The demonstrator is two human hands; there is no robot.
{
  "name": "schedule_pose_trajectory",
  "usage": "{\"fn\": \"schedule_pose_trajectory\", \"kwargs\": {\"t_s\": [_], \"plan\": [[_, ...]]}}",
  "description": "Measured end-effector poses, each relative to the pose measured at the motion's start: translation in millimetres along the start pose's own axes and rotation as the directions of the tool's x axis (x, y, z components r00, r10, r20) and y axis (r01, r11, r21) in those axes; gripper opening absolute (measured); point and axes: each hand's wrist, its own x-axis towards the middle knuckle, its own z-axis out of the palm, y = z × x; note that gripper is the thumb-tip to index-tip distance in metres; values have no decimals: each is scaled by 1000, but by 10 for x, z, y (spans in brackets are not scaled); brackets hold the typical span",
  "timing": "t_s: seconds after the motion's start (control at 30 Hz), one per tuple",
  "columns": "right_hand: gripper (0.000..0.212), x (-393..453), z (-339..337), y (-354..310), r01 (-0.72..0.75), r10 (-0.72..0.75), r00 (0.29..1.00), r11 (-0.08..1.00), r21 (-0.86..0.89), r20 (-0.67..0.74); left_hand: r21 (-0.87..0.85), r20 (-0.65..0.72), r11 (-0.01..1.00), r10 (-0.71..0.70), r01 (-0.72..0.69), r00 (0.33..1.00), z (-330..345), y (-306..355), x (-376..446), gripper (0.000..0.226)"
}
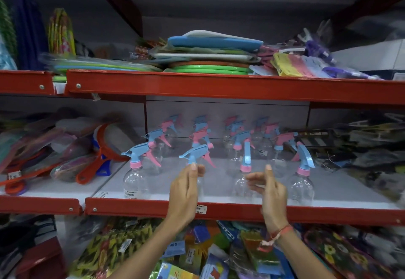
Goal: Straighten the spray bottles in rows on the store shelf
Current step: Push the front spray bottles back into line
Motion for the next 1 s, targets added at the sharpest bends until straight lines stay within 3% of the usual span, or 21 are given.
{"fn": "schedule_pose_trajectory", "kwargs": {"t_s": [0.07, 0.13, 0.23, 0.33, 0.43, 0.53, 0.63, 0.83, 1.0], "plan": [[46, 187, -113, 13, -11, 10, 1000, 998, -63, -18, -30, 101, 990, -132, 135, 986, 170, 68, -11, 59], [51, 392, -200, 54, -101, 122, 984, 982, -157, 130, 10, 205, 973, -230, 232, 952, 327, 152, -42, 71], [72, 627, -270, 75, -283, 341, 869, 937, -205, 359, 76, 322, 935, -351, 346, 879, 500, 231, -58, 97], [85, 715, -292, 92, -412, 467, 733, 884, -223, 495, 39, 365, 877, -458, 478, 811, 626, 292, -25, 66], [96, 719, -313, 90, -471, 518, 647, 848, -241, 559, -42, 380, 844, -481, 535, 790, 709, 286, 10, 66], [97, 676, -365, 68, -472, 520, 635, 846, -246, 571, -37, 372, 835, -498, 548, 784, 760, 297, 10, 80], [100, 640, -455, 46, -476, 515, 637, 848, -233, 573, 33, 348, 827, -536, 561, 769, 792, 241, 15, 121], [102, 532, -564, -10, -421, 493, 655, 867, -266, 572, 70, 349, 848, -515, 526, 783, 846, 287, 61, 128], [89, 444, -595, -22, -381, 466, 694, 885, -269, 549, 54, 329, 860, -495, 507, 805, 904, 227, 108, 138]]}}
